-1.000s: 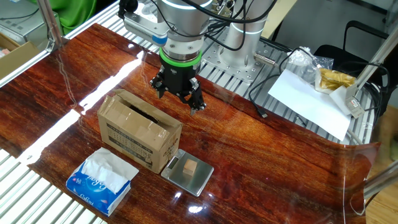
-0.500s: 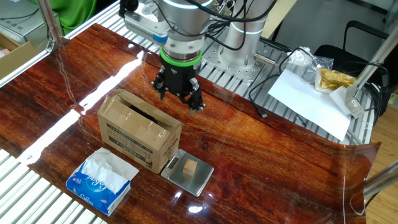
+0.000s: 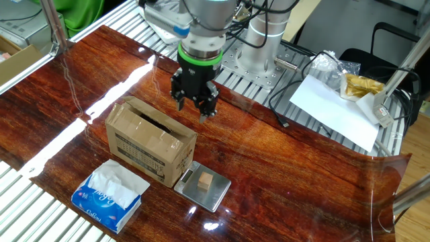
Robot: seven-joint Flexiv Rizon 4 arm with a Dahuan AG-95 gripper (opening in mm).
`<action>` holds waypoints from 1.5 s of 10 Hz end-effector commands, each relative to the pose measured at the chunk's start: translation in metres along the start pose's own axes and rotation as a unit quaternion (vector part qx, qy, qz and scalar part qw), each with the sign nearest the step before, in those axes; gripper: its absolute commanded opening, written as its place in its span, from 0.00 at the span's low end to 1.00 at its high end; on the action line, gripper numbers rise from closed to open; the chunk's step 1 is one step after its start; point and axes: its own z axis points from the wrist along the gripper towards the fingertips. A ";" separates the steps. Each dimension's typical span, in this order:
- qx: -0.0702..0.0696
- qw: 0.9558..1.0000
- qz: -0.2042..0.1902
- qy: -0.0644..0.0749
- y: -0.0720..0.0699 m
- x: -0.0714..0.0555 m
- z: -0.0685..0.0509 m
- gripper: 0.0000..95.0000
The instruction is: Open a box
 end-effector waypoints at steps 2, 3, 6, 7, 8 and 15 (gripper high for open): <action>0.000 1.000 0.001 0.000 -0.001 0.001 0.001 0.00; 0.000 1.000 0.001 0.000 -0.001 0.001 0.001 0.00; 0.000 1.000 0.000 0.002 -0.001 0.001 0.001 0.00; 0.001 1.000 0.000 0.002 -0.001 0.001 0.001 0.00; -0.001 1.000 0.003 0.002 0.000 0.001 0.001 0.00; -0.002 1.000 0.020 0.005 0.007 0.003 -0.004 0.00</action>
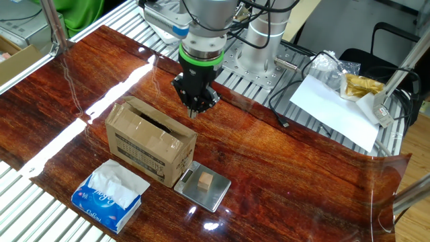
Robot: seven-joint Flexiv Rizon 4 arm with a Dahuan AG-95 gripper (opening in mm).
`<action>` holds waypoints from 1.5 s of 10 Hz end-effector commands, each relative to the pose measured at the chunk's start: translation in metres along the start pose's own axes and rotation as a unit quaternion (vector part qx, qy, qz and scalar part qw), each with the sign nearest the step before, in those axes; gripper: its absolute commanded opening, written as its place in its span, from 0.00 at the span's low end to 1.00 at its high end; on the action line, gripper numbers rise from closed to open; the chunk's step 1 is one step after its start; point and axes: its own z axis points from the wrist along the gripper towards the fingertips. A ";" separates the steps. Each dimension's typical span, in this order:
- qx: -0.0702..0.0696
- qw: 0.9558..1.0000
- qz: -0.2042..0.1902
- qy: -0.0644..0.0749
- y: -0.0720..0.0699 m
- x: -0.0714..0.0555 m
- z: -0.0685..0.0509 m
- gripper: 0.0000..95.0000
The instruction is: Open a box
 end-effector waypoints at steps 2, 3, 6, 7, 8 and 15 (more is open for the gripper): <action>0.001 1.000 0.004 0.003 0.004 -0.002 -0.004 0.00; 0.001 1.000 0.002 0.004 0.003 -0.007 -0.006 0.00; 0.001 1.000 -0.005 0.005 0.001 -0.020 -0.011 0.00; 0.001 1.000 -0.005 0.006 0.001 -0.023 -0.013 0.00; 0.001 1.000 -0.006 0.008 0.000 -0.027 -0.014 0.00; 0.001 1.000 -0.026 0.016 -0.006 -0.057 -0.019 0.00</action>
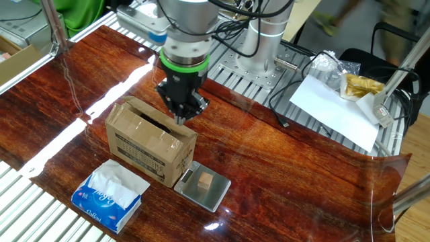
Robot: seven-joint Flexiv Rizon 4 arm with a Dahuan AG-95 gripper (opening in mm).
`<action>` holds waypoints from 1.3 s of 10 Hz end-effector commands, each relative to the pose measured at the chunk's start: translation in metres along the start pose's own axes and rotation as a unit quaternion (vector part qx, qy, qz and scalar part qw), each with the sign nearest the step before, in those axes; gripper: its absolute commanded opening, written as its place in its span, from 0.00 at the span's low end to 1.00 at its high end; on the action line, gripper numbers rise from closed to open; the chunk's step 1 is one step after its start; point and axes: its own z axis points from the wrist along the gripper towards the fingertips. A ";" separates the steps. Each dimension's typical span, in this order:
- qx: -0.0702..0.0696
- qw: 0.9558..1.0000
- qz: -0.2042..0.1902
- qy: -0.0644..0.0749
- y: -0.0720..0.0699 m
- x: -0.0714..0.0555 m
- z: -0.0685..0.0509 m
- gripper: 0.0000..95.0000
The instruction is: Open a box
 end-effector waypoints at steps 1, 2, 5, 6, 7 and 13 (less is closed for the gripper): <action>0.000 1.000 -0.003 0.002 -0.001 -0.007 0.001 0.00; 0.000 1.000 -0.006 0.003 -0.002 -0.010 0.001 0.00; -0.001 1.000 -0.016 0.005 -0.006 -0.022 0.003 0.00; -0.001 1.000 -0.018 0.005 -0.006 -0.026 0.004 0.00; -0.001 1.000 -0.019 0.006 -0.006 -0.029 0.005 0.00; -0.003 1.000 -0.021 0.008 -0.006 -0.038 0.014 0.00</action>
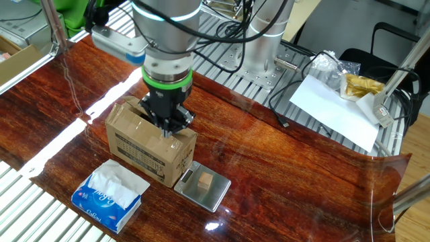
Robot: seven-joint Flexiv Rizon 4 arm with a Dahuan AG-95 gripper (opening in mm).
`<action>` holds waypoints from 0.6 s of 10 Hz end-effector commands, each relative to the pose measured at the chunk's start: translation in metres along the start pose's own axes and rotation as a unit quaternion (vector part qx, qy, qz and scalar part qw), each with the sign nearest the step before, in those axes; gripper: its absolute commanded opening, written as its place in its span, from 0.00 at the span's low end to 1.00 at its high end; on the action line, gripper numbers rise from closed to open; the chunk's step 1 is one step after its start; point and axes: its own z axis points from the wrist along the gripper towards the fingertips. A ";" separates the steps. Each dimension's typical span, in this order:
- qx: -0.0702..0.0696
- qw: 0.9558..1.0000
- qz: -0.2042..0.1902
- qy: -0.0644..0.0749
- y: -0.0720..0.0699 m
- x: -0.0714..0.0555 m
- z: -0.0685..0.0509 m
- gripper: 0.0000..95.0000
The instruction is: Open a box
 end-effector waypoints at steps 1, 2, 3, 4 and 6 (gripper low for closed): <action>-0.002 1.000 -0.001 0.001 0.000 -0.002 0.003 0.00; -0.003 1.000 -0.001 0.001 0.001 -0.003 0.006 0.00; -0.004 1.000 0.000 0.000 0.002 -0.003 0.008 0.00; -0.004 1.000 0.002 0.001 0.003 -0.004 0.010 0.00; -0.006 1.000 0.004 0.000 0.004 -0.005 0.015 0.00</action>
